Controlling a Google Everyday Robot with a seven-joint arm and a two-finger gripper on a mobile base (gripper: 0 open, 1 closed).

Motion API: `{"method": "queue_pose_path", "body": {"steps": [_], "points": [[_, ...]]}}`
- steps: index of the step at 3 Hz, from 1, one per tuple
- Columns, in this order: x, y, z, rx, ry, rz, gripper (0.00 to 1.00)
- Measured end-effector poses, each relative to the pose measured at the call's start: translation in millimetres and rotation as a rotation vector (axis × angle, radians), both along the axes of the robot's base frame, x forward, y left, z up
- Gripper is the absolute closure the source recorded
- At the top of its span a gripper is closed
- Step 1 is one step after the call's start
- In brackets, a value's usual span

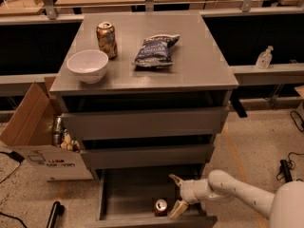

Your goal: Pick coke can from bottom drawer and place on counter

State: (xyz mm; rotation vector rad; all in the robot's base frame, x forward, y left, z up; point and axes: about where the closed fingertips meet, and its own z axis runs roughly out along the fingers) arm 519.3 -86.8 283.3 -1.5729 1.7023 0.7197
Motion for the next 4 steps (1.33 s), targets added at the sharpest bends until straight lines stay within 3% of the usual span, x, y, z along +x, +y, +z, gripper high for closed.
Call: {"method": "queue_pose_path", "body": {"steps": [2, 4], "points": [[-10.7, 9.3, -49.5, 0.033, 0.043, 0.059, 0.29], [-15.0, 18.7, -70.3, 0.034, 0.081, 0.092, 0.32]]}}
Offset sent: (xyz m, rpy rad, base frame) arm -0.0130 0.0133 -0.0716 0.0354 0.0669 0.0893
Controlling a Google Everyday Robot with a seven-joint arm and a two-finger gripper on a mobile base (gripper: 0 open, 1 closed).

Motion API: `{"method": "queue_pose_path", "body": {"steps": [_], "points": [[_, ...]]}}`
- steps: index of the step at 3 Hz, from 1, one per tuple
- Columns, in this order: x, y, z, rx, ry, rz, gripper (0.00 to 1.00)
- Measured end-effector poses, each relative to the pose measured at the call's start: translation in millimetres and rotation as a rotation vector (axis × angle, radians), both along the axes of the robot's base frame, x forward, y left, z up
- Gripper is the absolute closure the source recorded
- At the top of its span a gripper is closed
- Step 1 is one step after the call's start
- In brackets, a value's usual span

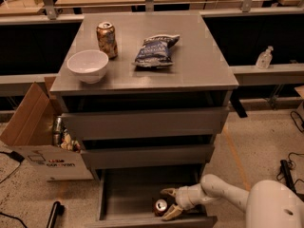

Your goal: Pick coke can from bottom drawer and place on counter

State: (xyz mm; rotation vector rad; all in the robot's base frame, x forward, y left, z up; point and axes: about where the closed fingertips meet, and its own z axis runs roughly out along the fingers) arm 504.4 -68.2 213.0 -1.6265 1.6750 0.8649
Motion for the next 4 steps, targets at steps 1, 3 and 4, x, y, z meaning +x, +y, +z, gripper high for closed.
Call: {"method": "queue_pose_path", "body": {"steps": [1, 3, 4], "points": [[-0.5, 3.6, -3.2, 0.008, 0.009, 0.009, 0.36], [-1.3, 7.7, -6.8, 0.023, 0.025, 0.025, 0.76], [-1.9, 9.4, -7.5, 0.025, 0.031, 0.035, 0.98]]}}
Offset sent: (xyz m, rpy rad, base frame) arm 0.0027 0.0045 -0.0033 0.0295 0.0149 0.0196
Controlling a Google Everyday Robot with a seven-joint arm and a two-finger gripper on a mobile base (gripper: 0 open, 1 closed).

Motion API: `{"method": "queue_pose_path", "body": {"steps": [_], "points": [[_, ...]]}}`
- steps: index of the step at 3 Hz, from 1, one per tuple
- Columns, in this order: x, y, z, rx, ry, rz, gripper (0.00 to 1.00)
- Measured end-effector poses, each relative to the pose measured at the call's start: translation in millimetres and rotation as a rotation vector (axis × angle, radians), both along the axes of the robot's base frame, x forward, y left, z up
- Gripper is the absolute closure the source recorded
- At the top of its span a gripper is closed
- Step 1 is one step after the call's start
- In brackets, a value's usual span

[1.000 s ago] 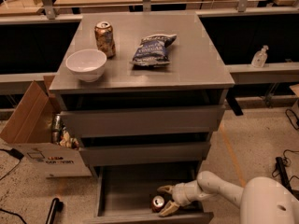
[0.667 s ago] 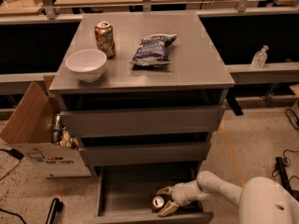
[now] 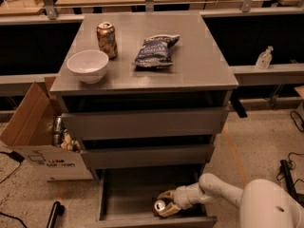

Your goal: Pick coke can from bottom drawer and place on counter

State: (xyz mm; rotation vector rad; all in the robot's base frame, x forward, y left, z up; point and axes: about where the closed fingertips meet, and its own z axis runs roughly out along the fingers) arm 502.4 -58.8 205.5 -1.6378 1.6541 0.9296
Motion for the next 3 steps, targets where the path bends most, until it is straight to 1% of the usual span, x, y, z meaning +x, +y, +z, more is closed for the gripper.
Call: {"method": "queue_pose_path", "body": {"steps": [1, 2, 3], "points": [[3.3, -1.8, 9.2, 0.04, -0.007, -0.011, 1.0], [16.0, -14.4, 60.5, 0.161, -0.028, -0.071, 1.0], [22.2, -27.7, 102.6, 0.21, -0.037, -0.112, 1.0]]}}
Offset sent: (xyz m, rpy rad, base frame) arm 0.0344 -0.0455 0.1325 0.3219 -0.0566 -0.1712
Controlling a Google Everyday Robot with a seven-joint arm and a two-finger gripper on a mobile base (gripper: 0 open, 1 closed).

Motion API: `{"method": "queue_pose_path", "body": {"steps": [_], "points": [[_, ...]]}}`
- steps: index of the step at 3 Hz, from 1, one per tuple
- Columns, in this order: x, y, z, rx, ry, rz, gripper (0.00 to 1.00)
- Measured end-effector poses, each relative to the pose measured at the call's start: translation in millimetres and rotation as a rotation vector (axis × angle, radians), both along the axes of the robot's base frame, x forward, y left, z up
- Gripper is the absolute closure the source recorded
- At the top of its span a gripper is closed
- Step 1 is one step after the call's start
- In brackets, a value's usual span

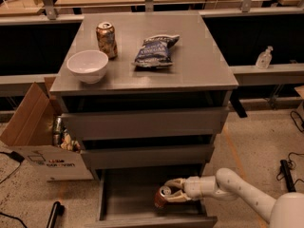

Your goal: Pick coke can from bottom drawer and place on counter

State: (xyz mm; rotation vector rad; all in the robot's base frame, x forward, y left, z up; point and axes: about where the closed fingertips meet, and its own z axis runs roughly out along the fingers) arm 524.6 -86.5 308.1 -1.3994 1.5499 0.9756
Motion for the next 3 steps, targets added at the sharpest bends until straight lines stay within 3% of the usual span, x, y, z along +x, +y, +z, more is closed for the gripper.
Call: {"method": "queue_pose_path", "body": {"steps": [1, 2, 3], "points": [[3.0, -0.7, -1.2, -0.053, 0.056, -0.012, 1.0], [0.3, 19.7, -32.4, -0.148, 0.107, 0.015, 1.0], [-3.0, 36.5, -58.8, -0.176, 0.109, 0.019, 1.0]]}}
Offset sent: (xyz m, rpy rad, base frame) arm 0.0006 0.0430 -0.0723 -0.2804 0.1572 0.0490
